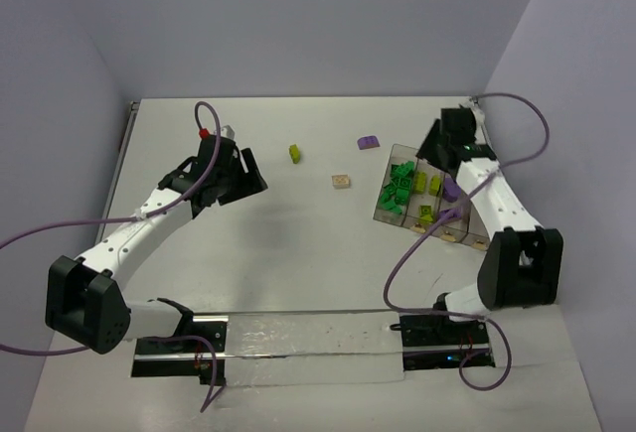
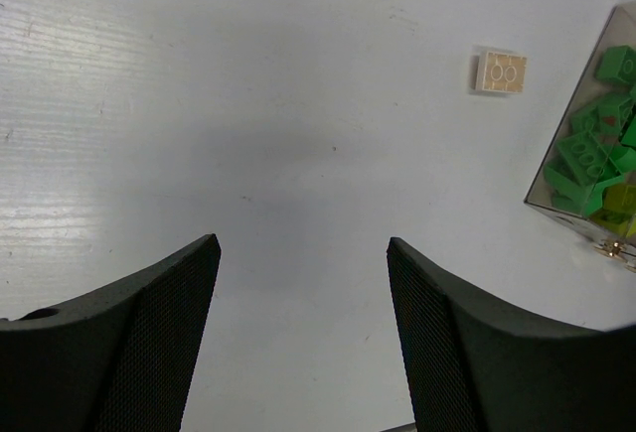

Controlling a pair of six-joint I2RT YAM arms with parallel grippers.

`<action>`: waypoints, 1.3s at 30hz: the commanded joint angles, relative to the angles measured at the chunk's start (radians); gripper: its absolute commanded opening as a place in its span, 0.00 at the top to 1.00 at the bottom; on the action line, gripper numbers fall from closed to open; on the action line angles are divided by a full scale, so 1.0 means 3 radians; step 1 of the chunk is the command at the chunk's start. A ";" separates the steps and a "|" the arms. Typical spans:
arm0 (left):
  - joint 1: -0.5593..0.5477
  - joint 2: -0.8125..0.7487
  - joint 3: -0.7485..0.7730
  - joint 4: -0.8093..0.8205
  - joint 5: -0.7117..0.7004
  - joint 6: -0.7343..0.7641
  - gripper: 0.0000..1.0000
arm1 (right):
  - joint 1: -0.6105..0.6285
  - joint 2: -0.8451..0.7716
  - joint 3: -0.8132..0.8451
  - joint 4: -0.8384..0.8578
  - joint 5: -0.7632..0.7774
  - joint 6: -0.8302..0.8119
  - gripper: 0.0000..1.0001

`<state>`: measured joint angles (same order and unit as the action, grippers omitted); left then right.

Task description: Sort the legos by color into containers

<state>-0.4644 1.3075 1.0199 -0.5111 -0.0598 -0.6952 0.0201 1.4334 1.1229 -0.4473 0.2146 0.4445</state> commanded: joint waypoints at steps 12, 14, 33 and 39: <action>-0.0027 -0.0079 0.0131 0.0043 -0.0119 0.0001 0.24 | 0.0828 0.2592 0.3157 -0.0951 -0.0200 0.0151 0.28; -0.0027 -0.0083 0.0138 0.0016 -0.0129 0.0010 0.24 | 0.0828 0.2794 0.3440 -0.1040 -0.0169 0.0259 0.28; -0.0027 -0.0133 0.0030 0.0006 -0.0186 0.0032 0.24 | 0.0800 0.3761 0.4336 -0.1122 -0.0330 0.0311 0.36; -0.0027 -0.0104 0.0036 0.0012 -0.0174 0.0021 0.24 | 0.0828 0.3582 0.3953 -0.1026 -0.0398 0.0203 0.37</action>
<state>-0.4698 1.2961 1.0218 -0.5198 -0.1020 -0.6952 0.2695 2.5560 2.3571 -0.7653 0.1121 0.5306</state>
